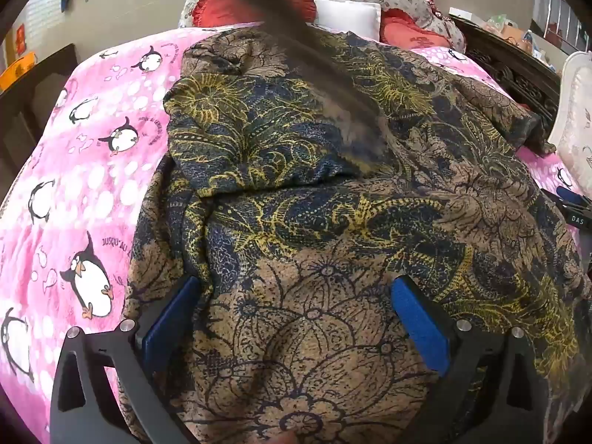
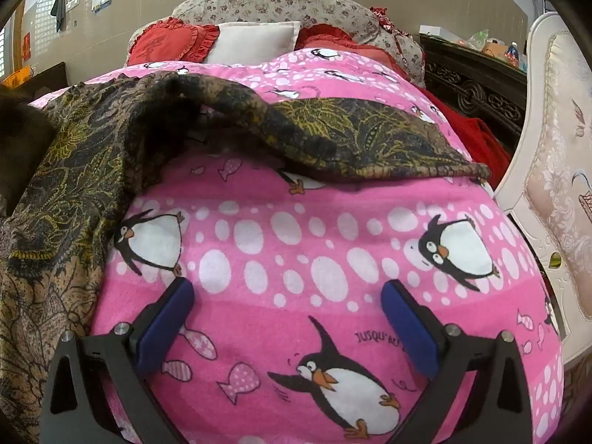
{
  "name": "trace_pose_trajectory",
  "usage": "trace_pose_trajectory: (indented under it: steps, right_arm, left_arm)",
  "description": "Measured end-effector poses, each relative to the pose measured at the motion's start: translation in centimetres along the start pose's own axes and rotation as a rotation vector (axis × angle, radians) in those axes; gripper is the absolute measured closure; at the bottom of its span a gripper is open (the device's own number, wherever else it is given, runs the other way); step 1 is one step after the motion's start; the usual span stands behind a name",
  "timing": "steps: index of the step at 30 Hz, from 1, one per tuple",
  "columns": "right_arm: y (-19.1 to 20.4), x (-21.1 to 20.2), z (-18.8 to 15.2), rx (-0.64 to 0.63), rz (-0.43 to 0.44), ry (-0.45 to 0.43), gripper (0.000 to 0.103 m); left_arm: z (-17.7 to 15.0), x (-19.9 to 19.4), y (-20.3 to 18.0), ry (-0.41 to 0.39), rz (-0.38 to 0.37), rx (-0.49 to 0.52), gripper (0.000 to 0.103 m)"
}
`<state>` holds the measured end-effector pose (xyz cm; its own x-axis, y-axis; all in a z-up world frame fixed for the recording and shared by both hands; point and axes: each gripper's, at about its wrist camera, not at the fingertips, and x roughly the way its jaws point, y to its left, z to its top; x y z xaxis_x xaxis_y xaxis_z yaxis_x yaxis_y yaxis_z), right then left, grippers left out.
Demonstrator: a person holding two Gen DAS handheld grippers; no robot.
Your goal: Fold small clothes
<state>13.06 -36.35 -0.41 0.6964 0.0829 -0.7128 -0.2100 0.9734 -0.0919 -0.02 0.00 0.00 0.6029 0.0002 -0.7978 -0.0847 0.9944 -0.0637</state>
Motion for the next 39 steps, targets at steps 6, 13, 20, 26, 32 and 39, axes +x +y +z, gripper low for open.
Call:
trace_pose_trajectory:
  steps: [6, 13, 20, 26, 32, 39]
  right_arm:
    - [0.0, 0.0, 0.0, 0.000, 0.001, 0.000, 0.000]
    - [0.0, 0.0, 0.0, 0.001, 0.001, 0.000, 0.000]
    - [0.0, 0.0, 0.0, 0.001, 0.001, 0.000, 0.000]
    - [0.0, 0.0, 0.0, 0.001, 0.000, 0.000, 0.000]
    - [-0.4, -1.1, 0.2, 0.023, 0.011, 0.076, 0.000]
    - [-2.6, -8.2, -2.4, 0.008, 0.013, 0.255, 0.004]
  left_arm:
    - [0.0, 0.0, -0.3, 0.001, 0.015, 0.010, 0.015]
    - [0.0, 0.1, -0.6, 0.007, 0.023, 0.022, 0.015]
    - [0.3, 0.4, -0.2, 0.011, 0.009, 0.009, 0.014]
    - [0.3, 0.3, 0.1, 0.015, 0.004, 0.005, 0.014]
    - [0.2, 0.5, -0.3, 0.019, 0.012, 0.011, 0.014]
    - [0.2, 0.4, -0.1, 0.012, 0.000, 0.005, 0.015]
